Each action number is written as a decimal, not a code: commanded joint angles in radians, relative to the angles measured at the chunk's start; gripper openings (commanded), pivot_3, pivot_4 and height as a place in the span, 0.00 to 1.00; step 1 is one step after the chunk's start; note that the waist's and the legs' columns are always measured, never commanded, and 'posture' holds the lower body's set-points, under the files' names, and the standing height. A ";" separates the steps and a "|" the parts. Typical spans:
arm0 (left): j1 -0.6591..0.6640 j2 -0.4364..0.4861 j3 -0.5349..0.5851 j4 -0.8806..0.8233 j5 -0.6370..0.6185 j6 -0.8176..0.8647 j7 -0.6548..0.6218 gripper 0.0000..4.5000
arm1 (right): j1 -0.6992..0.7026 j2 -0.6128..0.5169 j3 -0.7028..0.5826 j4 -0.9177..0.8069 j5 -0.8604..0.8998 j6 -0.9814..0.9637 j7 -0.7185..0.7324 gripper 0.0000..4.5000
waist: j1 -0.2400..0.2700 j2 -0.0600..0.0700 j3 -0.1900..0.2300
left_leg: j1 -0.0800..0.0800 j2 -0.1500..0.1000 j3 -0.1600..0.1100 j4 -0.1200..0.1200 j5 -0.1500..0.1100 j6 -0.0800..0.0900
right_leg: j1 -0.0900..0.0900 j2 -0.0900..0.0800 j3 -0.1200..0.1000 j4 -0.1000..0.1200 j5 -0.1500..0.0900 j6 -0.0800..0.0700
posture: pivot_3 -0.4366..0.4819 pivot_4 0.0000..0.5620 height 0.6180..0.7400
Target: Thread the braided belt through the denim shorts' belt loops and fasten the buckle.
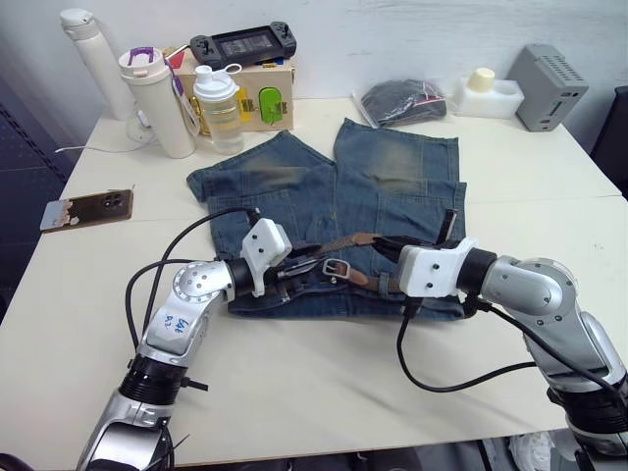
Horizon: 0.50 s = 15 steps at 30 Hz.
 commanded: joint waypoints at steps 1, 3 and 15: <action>0.019 -0.011 0.033 -0.042 -0.016 -0.014 0.007 0.02 | 0.005 0.002 -0.010 -0.056 0.011 0.011 -0.004 0.00 | 0.000 0.000 0.000 | 0.000 0.000 0.000 0.000 0.000 0.000 | 0.000 0.000 0.000 0.000 0.000 0.000 | 0.48 0.27 0.52; 0.028 -0.012 0.035 -0.037 -0.001 -0.017 0.016 0.00 | 0.004 0.011 -0.012 -0.058 0.020 0.027 -0.008 0.17 | 0.000 0.000 0.000 | 0.000 0.000 0.000 0.000 0.000 0.000 | 0.000 0.000 0.000 0.000 0.000 0.000 | 0.48 0.27 0.52; 0.019 -0.056 0.115 -0.105 -0.086 0.077 0.073 0.00 | 0.114 0.065 0.040 -0.114 0.065 0.267 -0.023 0.98 | 0.001 0.000 0.000 | 0.000 0.000 -0.001 0.000 0.000 0.000 | 0.000 0.000 0.001 0.000 0.000 0.000 | 0.48 0.27 0.52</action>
